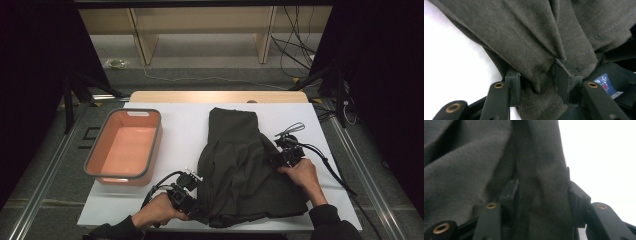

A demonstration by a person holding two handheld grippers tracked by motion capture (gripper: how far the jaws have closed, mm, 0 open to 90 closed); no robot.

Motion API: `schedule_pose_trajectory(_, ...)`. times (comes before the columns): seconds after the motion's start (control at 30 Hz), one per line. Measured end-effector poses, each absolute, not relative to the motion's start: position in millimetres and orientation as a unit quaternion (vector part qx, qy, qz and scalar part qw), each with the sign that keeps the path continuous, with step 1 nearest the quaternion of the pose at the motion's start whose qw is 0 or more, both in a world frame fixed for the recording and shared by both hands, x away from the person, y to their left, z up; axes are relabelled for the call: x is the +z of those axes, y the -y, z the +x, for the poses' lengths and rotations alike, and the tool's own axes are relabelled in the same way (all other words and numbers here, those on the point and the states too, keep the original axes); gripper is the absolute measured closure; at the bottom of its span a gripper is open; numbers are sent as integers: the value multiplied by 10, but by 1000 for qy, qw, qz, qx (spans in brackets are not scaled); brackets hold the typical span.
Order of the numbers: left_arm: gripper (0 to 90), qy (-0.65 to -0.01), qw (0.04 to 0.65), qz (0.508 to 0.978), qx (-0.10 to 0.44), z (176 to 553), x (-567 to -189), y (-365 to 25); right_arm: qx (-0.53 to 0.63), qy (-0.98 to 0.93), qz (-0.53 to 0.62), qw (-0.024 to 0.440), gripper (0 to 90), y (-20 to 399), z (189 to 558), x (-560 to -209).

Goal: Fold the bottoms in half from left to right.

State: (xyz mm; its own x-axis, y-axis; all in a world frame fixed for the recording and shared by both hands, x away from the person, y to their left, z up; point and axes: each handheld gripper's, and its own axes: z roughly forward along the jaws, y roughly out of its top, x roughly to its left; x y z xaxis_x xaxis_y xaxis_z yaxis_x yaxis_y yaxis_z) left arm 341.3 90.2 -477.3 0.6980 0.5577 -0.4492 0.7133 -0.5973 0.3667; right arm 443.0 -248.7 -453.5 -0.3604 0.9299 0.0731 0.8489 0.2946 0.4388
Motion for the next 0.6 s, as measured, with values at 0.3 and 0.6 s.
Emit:
schedule_pose_trajectory(0.3,381,-390,292,865,-115,3509,-4629,-1032,223,-786,570,85,515,2634,4387,-4524)
schedule_pose_trajectory(0.6,312,-422,353,833,-54,3713,-4377,-1205,253,-775,571,97,606,2728,4301,-4416)
